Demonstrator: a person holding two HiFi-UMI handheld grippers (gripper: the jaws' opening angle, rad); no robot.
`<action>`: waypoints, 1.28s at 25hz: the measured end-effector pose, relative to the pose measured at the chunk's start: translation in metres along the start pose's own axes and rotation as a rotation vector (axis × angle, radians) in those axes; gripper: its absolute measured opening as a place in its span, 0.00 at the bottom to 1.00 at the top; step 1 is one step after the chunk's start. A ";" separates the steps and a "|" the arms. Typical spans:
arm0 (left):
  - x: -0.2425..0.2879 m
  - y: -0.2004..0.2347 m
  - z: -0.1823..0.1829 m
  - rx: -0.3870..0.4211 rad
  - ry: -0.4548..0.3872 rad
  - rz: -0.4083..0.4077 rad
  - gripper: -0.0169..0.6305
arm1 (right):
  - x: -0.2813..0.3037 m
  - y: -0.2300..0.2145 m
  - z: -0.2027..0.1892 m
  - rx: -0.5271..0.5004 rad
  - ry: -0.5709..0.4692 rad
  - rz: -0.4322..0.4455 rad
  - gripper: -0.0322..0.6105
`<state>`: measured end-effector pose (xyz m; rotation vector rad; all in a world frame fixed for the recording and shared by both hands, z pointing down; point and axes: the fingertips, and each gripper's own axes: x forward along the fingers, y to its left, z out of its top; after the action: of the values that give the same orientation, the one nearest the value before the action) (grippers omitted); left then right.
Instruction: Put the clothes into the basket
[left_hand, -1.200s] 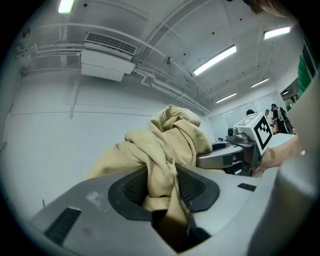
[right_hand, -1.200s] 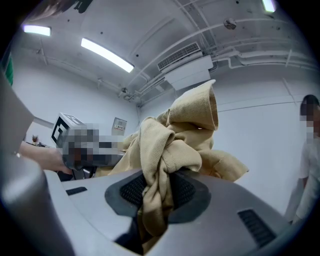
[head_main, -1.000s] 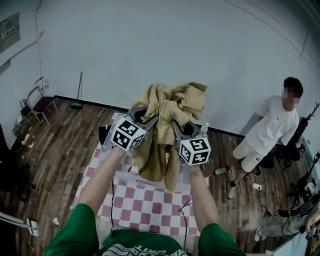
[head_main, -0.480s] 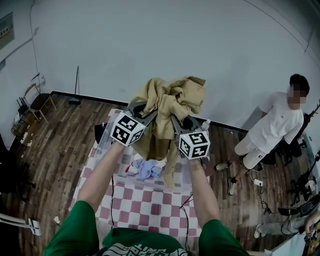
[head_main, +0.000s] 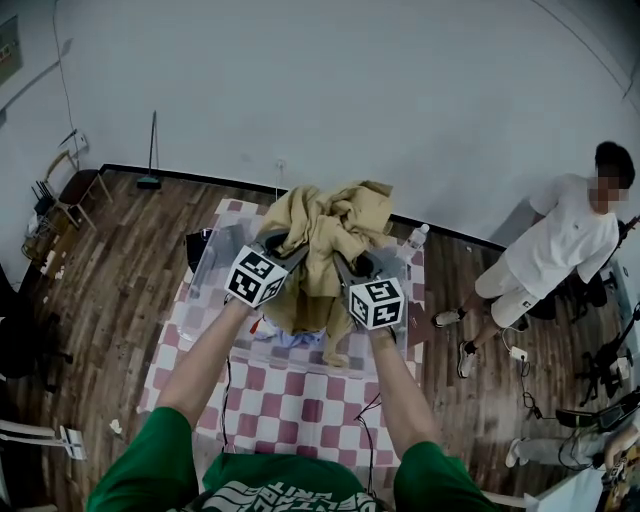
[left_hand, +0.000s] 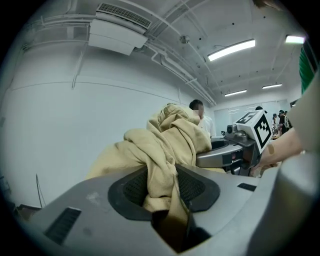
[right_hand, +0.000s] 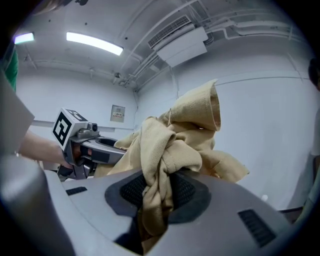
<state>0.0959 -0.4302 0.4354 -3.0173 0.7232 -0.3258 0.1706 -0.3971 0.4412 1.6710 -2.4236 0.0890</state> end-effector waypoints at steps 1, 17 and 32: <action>0.001 -0.002 -0.012 -0.013 0.014 -0.002 0.23 | 0.001 0.002 -0.011 0.004 0.017 0.005 0.20; 0.014 -0.035 -0.145 -0.167 0.229 -0.056 0.23 | 0.011 0.023 -0.145 0.072 0.276 0.095 0.20; 0.028 -0.047 -0.236 -0.239 0.446 -0.122 0.23 | 0.025 0.033 -0.238 0.137 0.503 0.203 0.20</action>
<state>0.0928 -0.3945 0.6748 -3.2546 0.6333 -1.0085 0.1613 -0.3704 0.6816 1.2484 -2.2180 0.6361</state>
